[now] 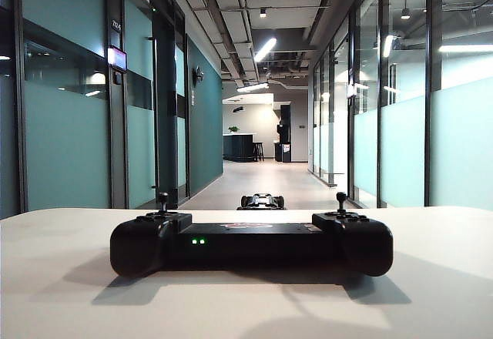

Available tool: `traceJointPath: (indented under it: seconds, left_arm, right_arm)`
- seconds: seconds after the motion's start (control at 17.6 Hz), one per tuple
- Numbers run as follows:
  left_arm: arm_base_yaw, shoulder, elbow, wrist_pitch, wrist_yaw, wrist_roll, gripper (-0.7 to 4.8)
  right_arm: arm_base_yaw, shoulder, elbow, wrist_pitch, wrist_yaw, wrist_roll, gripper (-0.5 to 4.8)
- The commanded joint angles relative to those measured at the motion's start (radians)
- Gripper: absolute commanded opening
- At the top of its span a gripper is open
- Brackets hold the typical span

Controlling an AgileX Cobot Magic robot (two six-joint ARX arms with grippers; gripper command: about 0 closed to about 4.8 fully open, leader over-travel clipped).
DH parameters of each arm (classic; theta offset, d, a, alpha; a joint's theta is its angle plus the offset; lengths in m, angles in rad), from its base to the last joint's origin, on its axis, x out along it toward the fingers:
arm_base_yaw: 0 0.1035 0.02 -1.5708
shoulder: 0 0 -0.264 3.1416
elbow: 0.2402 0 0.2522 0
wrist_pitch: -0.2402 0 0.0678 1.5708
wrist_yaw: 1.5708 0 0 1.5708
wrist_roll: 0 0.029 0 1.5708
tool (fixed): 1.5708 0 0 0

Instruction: Push the left joystick on the remote control sitting on the white table forward to make the robot dog walk in a straight line until it approaches the door.

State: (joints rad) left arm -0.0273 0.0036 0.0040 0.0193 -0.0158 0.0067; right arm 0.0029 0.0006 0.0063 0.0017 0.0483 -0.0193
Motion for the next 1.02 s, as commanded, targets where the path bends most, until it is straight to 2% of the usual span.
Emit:
traceJointPath:
  seconds: [0.06,0.51,0.85,1.02]
  left_arm:
    - [0.000,0.000,0.003,0.048,-0.003,0.010,-0.05]
    - [-0.001,0.032,0.108,0.053,-0.017,0.019,-0.05]
    - [-0.003,0.273,0.256,0.048,0.019,-0.038,-0.05]
    - [-0.035,0.441,0.359,0.050,0.087,-0.042,-0.05]
  right_arm:
    - [0.000,-0.003,-0.004,0.057,-0.001,0.001,-0.05]
    - [0.001,0.036,0.149,0.051,-0.025,0.002,-0.05]
    - [0.040,0.230,0.330,0.047,-0.053,0.002,-0.05]
    - [0.126,0.357,0.419,0.007,-0.043,0.002,-0.05]
